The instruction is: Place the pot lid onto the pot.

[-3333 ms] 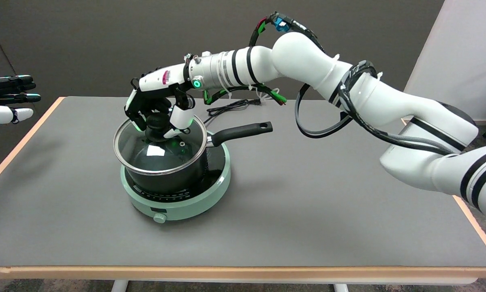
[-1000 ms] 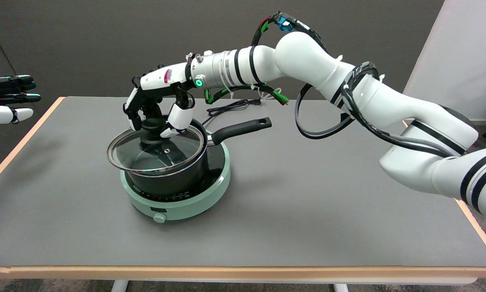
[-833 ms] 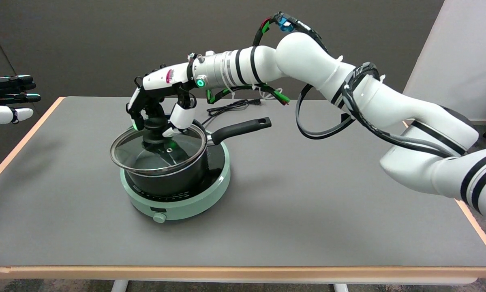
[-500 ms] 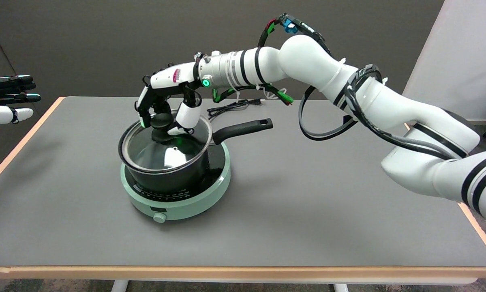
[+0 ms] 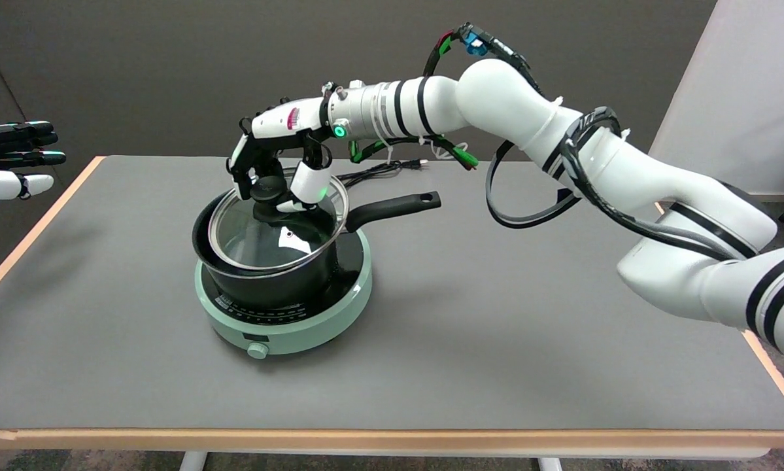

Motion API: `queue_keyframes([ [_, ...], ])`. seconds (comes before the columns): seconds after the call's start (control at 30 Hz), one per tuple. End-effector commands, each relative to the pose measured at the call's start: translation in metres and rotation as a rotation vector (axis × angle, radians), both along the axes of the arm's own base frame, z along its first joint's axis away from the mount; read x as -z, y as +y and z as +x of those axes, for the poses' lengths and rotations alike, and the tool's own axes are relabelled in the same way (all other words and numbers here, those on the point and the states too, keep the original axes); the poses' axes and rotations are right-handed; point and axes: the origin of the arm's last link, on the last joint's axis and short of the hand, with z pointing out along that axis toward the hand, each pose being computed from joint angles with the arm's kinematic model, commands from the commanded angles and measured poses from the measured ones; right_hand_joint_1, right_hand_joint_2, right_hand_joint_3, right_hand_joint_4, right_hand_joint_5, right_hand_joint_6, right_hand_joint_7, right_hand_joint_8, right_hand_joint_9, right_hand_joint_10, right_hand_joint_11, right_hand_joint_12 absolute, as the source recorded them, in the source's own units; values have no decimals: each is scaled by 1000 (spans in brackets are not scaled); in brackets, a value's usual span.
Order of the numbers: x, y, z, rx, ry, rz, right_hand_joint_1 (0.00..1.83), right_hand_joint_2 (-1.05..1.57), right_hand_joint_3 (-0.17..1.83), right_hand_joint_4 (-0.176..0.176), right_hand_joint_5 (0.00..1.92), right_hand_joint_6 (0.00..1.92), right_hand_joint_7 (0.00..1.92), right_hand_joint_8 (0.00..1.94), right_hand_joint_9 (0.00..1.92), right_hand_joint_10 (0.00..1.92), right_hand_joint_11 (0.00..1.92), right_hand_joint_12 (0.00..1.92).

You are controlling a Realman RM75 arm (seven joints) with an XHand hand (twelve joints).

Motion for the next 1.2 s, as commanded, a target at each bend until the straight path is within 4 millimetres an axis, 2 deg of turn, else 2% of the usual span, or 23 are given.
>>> queue_keyframes([
  [0.03, -4, 1, 4, -16, -19, -9, 1081, 712, 973, 176, 735, 697, 867, 428, 769, 757, 67, 1921],
  [0.23, -2, 3, 8, -29, -37, -5, 1075, 708, 969, 175, 736, 699, 869, 429, 773, 758, 67, 1921],
  [0.83, 9, 1, 1, -17, -84, -14, 1066, 705, 963, 175, 736, 705, 874, 437, 786, 752, 75, 1921],
  [0.9, 10, 1, 0, -17, -85, -13, 1041, 761, 876, 176, 751, 678, 899, 379, 794, 736, 82, 1921],
  [1.2, 10, 2, -2, -11, -95, -14, 1043, 762, 874, 176, 751, 687, 900, 380, 794, 736, 87, 1921],
])
